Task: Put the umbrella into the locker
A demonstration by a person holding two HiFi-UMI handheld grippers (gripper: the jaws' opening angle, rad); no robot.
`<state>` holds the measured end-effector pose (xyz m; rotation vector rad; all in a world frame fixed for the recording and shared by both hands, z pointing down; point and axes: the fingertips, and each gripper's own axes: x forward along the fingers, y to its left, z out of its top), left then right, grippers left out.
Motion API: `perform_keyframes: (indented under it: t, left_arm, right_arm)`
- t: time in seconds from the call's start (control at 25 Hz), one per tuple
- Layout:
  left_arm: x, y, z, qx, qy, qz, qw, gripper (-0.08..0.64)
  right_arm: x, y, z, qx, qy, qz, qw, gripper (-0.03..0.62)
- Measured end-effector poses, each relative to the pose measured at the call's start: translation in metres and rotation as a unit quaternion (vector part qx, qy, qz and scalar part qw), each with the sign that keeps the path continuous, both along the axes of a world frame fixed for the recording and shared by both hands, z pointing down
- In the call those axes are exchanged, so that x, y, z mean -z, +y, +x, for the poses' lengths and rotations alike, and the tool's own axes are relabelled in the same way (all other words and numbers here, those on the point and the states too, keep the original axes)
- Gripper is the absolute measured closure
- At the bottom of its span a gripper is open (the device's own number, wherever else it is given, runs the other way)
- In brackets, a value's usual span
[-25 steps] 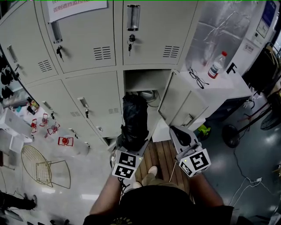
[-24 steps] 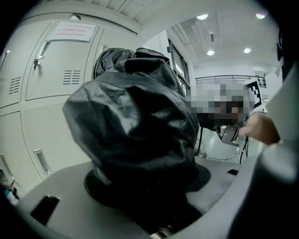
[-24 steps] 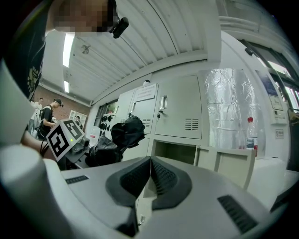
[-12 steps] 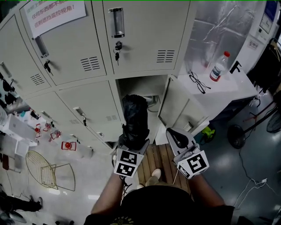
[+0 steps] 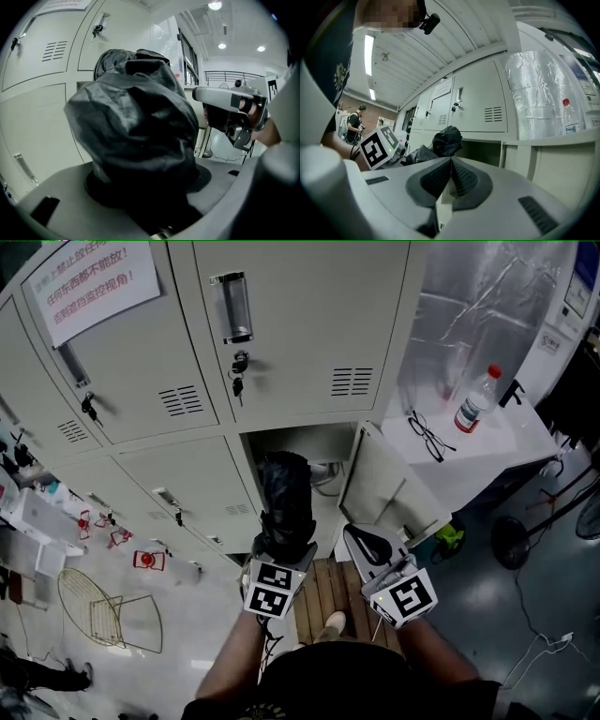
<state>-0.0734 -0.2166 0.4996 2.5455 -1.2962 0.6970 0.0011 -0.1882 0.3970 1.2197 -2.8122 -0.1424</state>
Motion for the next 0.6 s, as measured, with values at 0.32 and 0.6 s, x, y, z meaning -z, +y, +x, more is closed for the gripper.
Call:
perform_keyframes:
  t: [0.32,0.6]
  left_arm:
    - [-0.012,-0.029,0.001,0.012,-0.008,-0.011,0.9998,0.261]
    - [-0.019,-0.052,0.001,0.026,-0.012,-0.013,0.9995,0.261]
  right_arm:
    - [-0.003,-0.028,-0.005,0.022,0.000,-0.003,1.000,0.565]
    - [-0.002,-0.048,-0.006,0.041,0.003,0.004,0.999,0.565]
